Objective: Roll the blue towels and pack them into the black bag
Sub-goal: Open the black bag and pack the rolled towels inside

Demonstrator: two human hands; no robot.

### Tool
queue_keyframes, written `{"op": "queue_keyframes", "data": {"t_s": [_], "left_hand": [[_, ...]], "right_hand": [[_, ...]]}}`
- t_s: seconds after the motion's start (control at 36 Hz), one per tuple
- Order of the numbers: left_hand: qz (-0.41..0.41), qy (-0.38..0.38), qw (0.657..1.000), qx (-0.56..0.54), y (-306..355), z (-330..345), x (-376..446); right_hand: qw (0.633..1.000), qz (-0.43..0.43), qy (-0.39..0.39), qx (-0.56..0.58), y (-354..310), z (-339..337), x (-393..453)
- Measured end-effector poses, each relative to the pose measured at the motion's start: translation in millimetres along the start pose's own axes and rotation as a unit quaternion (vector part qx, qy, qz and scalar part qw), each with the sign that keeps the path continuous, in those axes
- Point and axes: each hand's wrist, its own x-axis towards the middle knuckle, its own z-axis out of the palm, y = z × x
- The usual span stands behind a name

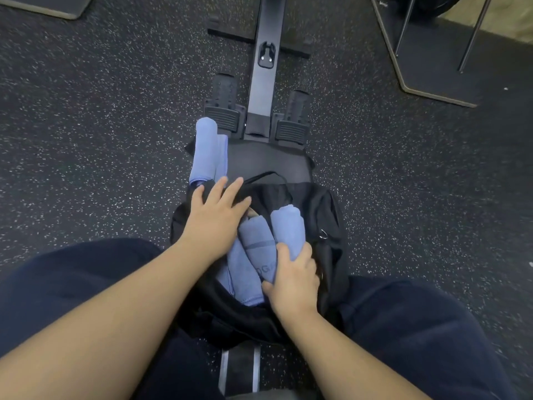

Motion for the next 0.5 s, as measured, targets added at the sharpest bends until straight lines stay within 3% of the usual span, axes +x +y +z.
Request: {"op": "queue_keyframes", "data": {"t_s": [0.08,0.22,0.33,0.42,0.5], "left_hand": [[0.062,0.040,0.997,-0.013,4.7,-5.2,11.5],[0.182,0.040,0.982,-0.009,-3.4,-7.9,32.4],[0.191,-0.049,0.980,0.016,-10.8,-11.3,44.1],[0.175,-0.128,0.971,0.101,-15.6,-14.4,48.7],[0.179,-0.145,0.966,0.121,-16.0,-14.2,48.5]], "right_hand": [[1.000,0.001,-0.005,-0.008,-1.0,1.6,-0.6],[1.000,-0.002,-0.007,-0.002,0.4,2.0,-0.2],[1.000,-0.014,-0.018,-0.011,1.5,2.1,0.7],[1.000,-0.018,-0.022,-0.010,1.9,1.8,1.8],[0.999,-0.022,-0.024,-0.009,1.9,2.2,2.1]]}}
